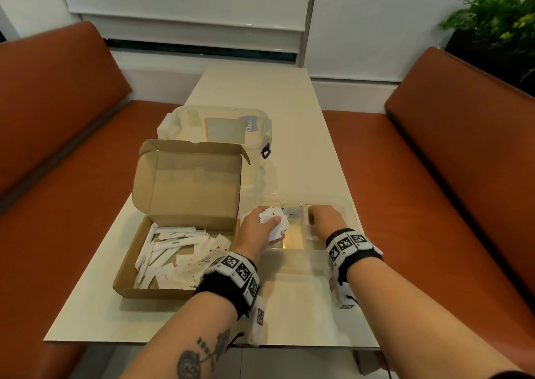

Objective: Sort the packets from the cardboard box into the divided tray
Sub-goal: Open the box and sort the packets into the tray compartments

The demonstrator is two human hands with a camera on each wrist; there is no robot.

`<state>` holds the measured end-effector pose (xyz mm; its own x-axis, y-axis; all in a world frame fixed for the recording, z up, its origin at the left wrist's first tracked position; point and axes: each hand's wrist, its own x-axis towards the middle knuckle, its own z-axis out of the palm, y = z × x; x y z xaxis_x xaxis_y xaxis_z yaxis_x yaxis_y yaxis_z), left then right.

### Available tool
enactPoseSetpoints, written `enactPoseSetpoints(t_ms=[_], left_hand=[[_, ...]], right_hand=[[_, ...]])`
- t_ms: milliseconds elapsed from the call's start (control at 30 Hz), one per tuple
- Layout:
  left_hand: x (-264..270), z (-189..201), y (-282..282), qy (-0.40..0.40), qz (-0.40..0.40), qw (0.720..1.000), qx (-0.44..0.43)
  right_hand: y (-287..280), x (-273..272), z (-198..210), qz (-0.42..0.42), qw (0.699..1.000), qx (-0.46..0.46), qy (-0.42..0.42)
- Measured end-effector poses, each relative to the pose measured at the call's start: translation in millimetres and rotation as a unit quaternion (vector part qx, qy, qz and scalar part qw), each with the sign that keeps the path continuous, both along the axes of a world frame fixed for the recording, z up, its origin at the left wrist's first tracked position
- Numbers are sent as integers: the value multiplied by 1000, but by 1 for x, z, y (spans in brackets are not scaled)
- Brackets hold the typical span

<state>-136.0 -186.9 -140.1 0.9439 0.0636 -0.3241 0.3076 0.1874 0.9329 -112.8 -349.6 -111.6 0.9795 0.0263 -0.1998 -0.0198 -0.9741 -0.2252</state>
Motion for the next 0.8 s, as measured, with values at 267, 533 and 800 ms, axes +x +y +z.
enactPoseSetpoints(t_ms=[267,533,800], left_hand=[[-1,2,0,4,-6,1000,4],[-3,8,0,4,-17,1000,21],[-1,15,-4,20,-65,998,-2]], right_hand=[[2,1,-12,12,1000,6,-20],[4,1,-6,-13,996,70,-52],[30,-14,24,-34,921,380,-79]])
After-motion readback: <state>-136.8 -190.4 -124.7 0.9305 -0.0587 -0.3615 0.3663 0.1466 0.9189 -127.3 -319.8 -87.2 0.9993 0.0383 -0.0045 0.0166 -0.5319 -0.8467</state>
